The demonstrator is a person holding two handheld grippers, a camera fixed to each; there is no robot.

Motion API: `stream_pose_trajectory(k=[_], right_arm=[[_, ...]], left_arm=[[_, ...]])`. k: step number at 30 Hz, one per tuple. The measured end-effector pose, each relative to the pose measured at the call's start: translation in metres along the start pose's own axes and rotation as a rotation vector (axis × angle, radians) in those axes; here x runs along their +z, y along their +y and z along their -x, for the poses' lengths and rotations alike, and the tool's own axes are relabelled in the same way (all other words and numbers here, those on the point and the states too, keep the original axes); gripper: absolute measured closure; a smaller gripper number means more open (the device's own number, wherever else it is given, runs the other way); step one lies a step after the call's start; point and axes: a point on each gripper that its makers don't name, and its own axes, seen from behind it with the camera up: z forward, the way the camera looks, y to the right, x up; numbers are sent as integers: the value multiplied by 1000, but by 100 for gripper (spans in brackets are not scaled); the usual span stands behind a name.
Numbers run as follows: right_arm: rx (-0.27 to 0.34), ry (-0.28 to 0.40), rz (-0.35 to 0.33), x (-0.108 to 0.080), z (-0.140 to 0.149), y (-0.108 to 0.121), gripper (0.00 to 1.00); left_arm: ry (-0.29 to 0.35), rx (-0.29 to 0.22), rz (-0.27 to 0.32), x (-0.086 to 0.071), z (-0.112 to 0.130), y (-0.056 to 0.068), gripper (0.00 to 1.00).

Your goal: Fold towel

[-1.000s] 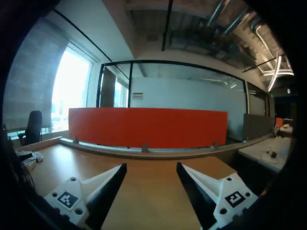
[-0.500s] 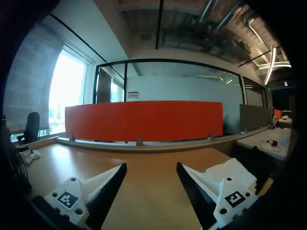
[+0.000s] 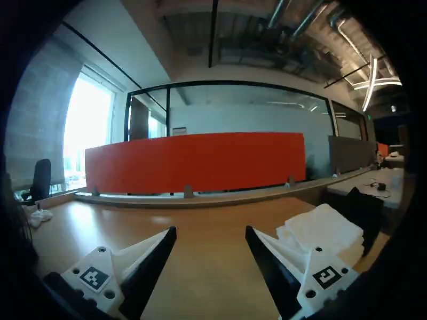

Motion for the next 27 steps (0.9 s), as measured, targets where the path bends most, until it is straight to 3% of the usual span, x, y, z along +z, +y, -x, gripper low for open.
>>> stream_pose_trajectory(k=[14,27], right_arm=[[-14,-7,-19,5,18,-4,0],[-47,6,-41,-1,15,-14,0]], left_arm=[[0,0,0,0,0,1,4],[0,0,0,0,0,1,4]])
